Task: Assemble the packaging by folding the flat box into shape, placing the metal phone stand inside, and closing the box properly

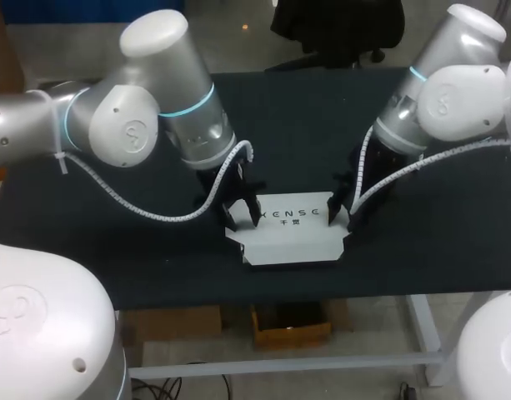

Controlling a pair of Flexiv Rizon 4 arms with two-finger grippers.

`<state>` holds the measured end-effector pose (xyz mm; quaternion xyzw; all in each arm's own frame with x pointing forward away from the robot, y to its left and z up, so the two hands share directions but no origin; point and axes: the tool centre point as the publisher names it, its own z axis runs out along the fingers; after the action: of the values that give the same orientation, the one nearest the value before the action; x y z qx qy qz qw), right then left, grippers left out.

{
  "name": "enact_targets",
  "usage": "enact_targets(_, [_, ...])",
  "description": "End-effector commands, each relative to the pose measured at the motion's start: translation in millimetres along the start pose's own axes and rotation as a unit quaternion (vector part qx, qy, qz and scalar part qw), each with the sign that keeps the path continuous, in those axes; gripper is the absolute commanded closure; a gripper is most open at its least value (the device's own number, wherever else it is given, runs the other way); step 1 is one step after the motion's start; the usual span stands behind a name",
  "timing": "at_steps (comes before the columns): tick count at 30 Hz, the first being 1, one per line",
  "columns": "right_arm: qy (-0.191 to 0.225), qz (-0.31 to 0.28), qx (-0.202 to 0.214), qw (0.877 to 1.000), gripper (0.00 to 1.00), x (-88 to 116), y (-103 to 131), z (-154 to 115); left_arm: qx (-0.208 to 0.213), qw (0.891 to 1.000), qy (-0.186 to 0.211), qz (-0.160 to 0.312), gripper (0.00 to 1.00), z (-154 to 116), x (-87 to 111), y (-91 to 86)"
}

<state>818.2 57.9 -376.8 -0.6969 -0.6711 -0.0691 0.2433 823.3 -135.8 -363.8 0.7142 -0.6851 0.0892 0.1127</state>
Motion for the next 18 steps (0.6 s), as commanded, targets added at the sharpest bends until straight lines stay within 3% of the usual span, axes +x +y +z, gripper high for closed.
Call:
enact_targets(1, [0.002, -0.001, 0.004, 1.000, 0.52, 0.0, 3.0, 1.9, -0.003, 1.000, 0.001, -0.001, 0.51, 2.0, -2.0, -4.3])
enact_targets(18, [0.023, -0.019, -0.025, 0.999, 0.51, -0.6, 3.9, 4.7, 0.009, 1.000, 0.018, 0.023, 0.52, 5.4, -4.8, -4.2])
